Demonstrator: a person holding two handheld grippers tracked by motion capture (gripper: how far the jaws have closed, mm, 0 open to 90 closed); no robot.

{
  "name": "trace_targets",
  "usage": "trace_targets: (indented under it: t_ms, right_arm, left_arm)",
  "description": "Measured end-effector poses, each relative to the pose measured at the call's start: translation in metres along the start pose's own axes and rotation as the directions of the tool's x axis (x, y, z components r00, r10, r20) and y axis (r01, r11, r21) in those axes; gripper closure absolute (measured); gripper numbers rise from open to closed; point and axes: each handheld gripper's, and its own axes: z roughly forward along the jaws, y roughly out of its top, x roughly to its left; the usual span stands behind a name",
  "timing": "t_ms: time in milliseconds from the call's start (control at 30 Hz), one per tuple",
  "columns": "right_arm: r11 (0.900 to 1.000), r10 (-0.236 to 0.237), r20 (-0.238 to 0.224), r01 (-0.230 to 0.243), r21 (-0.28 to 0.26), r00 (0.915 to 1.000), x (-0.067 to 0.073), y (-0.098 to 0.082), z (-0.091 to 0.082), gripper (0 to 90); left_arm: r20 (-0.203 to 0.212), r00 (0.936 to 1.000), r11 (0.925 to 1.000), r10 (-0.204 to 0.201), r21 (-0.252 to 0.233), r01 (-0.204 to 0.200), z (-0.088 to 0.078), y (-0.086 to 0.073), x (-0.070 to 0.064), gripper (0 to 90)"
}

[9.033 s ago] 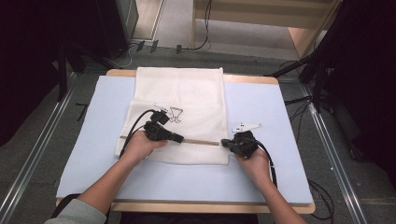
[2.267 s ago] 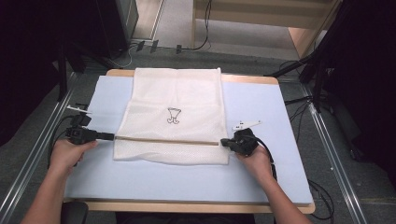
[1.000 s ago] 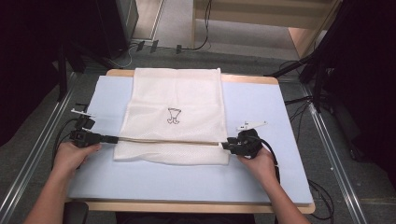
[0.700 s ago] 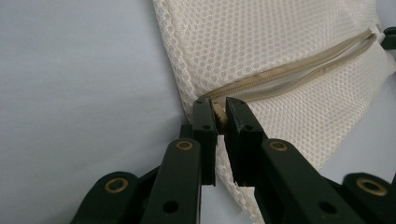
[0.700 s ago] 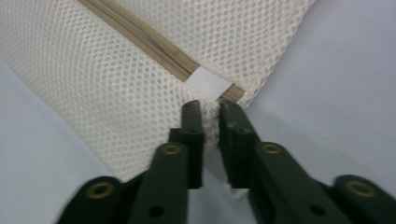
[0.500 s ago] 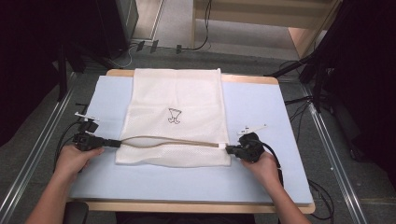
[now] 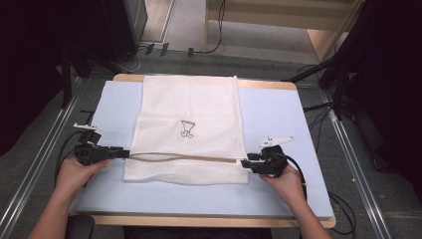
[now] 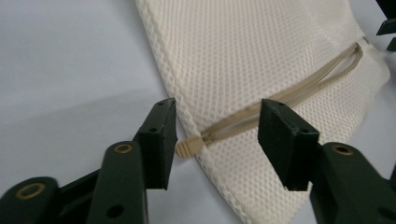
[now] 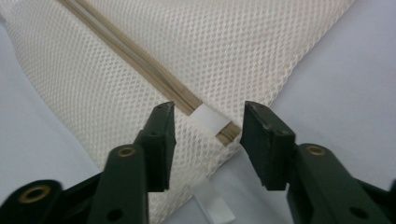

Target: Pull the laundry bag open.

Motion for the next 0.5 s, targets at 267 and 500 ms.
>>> trace_targets:
  t_ms: [267, 500]
  right_arm:
    - [0.998, 0.002, 0.017, -0.001, -0.056, 0.9999, -0.009, 0.002, -0.004, 44.7]
    - [0.994, 0.036, 0.060, -0.030, -0.103, 0.9976, -0.025, 0.000, -0.014, 43.4]
  left_arm:
    - [-0.063, 0.9967, 0.9977, 0.051, -0.040, -0.054, -0.003, 0.004, -0.003, 39.5]
    - [-0.112, 0.9917, 0.9950, 0.062, -0.071, -0.071, -0.009, 0.008, 0.004, 38.0]
